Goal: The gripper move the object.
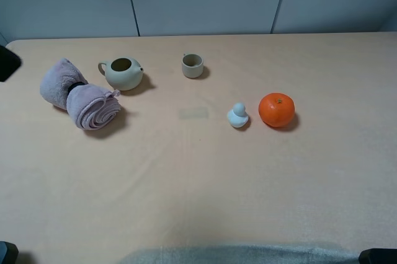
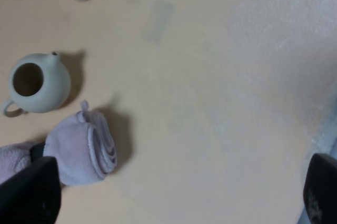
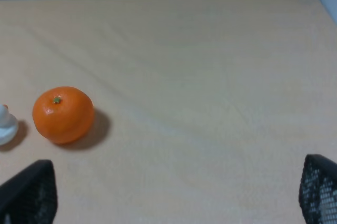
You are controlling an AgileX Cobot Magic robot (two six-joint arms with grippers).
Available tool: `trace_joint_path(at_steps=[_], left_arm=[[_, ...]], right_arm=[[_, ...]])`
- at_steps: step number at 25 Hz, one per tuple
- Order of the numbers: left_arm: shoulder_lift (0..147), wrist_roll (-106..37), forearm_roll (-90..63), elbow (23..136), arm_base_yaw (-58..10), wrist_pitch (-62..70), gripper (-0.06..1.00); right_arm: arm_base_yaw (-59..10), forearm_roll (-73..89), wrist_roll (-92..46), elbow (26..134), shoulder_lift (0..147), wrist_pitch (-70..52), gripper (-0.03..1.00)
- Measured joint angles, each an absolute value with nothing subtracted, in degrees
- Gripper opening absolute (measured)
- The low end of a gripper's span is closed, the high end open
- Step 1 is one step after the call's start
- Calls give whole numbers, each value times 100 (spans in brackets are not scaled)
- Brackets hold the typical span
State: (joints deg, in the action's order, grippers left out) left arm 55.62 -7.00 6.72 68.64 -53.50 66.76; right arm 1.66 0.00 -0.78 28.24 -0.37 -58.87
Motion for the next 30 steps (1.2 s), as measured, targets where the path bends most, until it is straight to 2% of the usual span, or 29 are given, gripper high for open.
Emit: trace_joint_path(at_steps=[12,17,25,30], left_arm=[[3523,-700,853,5930,-5205,6676,91],[2798,-700,918,5519,-4340,6676,91],[1691,-700,930,4676,-2478,6661,91],[1110,-700,791,3946,-1575,6307,91]], right_arm=[[166,0,-78,2824,-37,-5887,69],[166,0,-78,2824,-37,-5887,69],[166,0,-78,2824,-37,-5887,69],[166,0,-78,2824,-37,-5887,69]])
